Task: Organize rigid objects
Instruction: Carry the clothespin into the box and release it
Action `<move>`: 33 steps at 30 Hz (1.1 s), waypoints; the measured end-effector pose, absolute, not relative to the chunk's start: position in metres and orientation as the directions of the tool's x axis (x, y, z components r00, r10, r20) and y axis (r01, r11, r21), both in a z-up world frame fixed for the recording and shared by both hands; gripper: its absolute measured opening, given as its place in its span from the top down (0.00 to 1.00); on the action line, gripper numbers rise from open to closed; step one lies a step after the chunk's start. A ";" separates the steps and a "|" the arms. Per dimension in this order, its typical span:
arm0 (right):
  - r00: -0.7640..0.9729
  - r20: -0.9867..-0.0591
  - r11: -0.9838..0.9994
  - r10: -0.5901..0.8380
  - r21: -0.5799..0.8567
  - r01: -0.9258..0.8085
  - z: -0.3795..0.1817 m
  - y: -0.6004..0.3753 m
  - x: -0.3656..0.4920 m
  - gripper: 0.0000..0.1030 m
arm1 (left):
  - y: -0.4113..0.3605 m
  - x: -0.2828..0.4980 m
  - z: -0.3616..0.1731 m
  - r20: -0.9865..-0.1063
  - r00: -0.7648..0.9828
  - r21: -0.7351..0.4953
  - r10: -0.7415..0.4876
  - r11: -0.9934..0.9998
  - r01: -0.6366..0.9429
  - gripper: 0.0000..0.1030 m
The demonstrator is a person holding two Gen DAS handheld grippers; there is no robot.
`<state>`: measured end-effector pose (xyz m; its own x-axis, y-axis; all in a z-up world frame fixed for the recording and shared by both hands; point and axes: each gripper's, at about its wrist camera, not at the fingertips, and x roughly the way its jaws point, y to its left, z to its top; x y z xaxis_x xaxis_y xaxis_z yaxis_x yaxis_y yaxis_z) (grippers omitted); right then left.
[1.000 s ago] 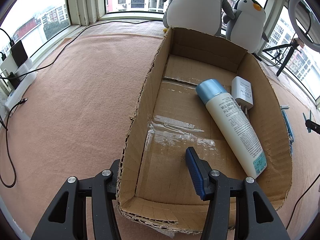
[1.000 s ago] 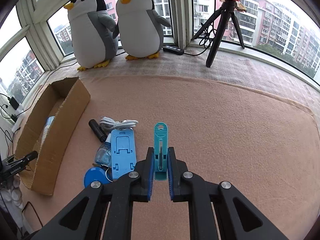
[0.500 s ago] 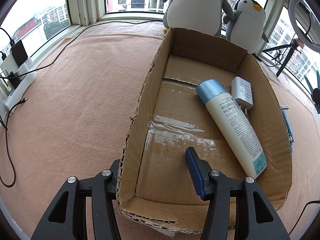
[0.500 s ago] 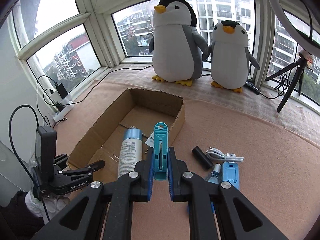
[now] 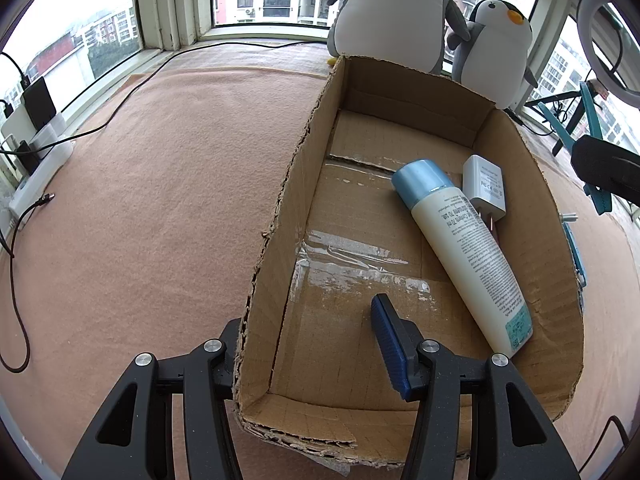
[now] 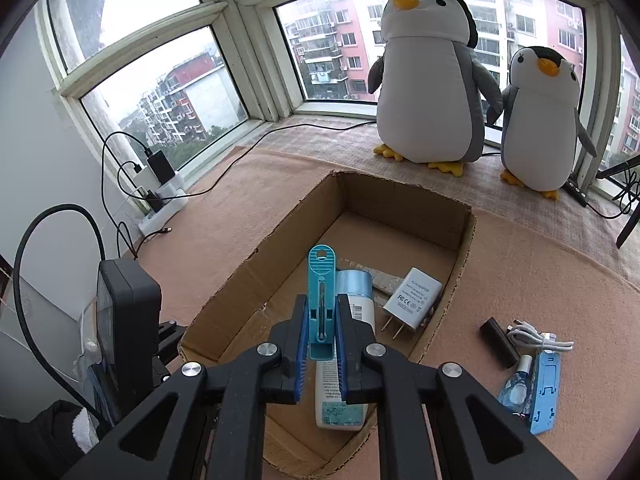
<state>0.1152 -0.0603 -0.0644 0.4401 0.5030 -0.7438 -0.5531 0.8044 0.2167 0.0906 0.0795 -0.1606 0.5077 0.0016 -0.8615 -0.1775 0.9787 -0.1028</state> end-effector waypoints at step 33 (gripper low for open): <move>0.457 -0.728 0.826 0.511 0.270 -0.495 -0.069 -0.072 0.122 0.42 | 0.081 0.091 -0.161 -0.861 0.508 -0.097 0.006 0.979 -0.178 0.45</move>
